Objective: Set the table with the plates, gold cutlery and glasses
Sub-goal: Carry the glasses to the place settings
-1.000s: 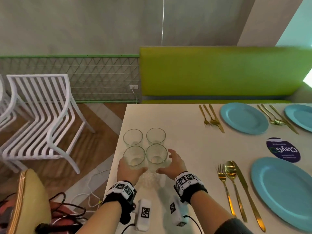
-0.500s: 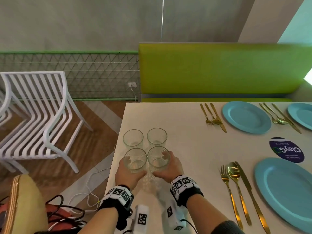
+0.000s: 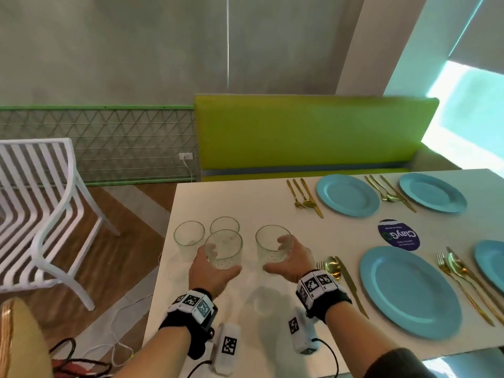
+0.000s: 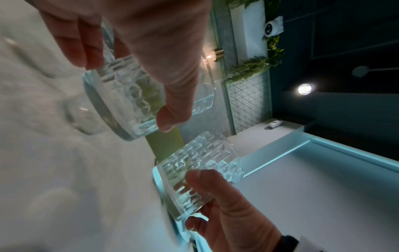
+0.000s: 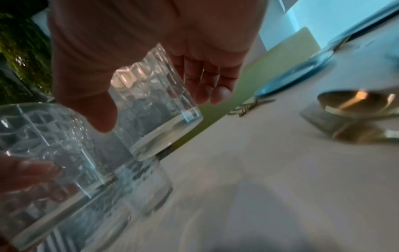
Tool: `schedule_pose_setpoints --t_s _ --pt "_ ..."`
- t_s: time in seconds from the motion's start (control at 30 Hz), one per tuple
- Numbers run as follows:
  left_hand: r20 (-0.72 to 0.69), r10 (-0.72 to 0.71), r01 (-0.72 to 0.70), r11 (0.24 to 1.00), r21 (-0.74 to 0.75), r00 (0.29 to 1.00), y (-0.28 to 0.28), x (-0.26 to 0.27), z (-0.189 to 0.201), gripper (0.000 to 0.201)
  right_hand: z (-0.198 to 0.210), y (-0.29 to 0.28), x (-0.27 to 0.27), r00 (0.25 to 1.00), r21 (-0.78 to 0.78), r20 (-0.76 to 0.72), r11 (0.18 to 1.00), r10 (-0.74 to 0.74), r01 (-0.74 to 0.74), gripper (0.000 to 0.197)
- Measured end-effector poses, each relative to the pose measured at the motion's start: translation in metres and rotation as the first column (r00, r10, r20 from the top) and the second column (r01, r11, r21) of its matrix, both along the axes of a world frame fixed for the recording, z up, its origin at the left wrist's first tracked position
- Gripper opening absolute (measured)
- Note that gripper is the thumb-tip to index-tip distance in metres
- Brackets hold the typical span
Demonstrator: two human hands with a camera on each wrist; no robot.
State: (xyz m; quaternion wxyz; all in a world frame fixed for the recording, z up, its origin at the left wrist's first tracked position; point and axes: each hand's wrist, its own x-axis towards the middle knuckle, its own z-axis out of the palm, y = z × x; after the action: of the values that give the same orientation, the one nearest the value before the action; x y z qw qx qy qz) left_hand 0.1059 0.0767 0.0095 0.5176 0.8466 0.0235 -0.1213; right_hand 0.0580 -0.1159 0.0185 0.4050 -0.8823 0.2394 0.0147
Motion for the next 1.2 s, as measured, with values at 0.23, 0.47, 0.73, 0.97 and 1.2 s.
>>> schedule_pose_setpoints --t_s 0.23,0.47,0.73,0.97,1.2 --pt "0.074 -0.137 0.144 0.985 -0.096 0.988 -0.074 -0.01 0.052 0.074 0.057 -0.072 -0.041 0.978 -0.008 0.099 0.983 -0.184 0.185 0.068" --pt "0.134 -0.272 0.288 0.951 -0.113 0.953 -0.169 -0.02 0.081 0.075 0.072 -0.183 -0.076 0.926 -0.027 0.106 0.93 -0.362 0.366 0.067" --pt "0.165 -0.244 0.266 0.955 -0.127 0.955 -0.301 -0.002 0.095 0.071 0.069 -0.355 -0.086 0.844 -0.065 0.113 0.844 -0.524 0.533 0.059" --pt "0.14 -0.293 0.306 0.948 -0.084 0.946 -0.411 0.004 0.095 0.076 0.058 -0.486 -0.105 0.725 -0.064 0.026 0.723 -0.688 0.688 0.066" --pt "0.105 -0.345 0.346 0.938 0.012 0.933 -0.484 0.004 0.079 0.075 0.02 -0.567 -0.117 0.599 -0.064 -0.146 0.612 -0.787 0.788 0.081"
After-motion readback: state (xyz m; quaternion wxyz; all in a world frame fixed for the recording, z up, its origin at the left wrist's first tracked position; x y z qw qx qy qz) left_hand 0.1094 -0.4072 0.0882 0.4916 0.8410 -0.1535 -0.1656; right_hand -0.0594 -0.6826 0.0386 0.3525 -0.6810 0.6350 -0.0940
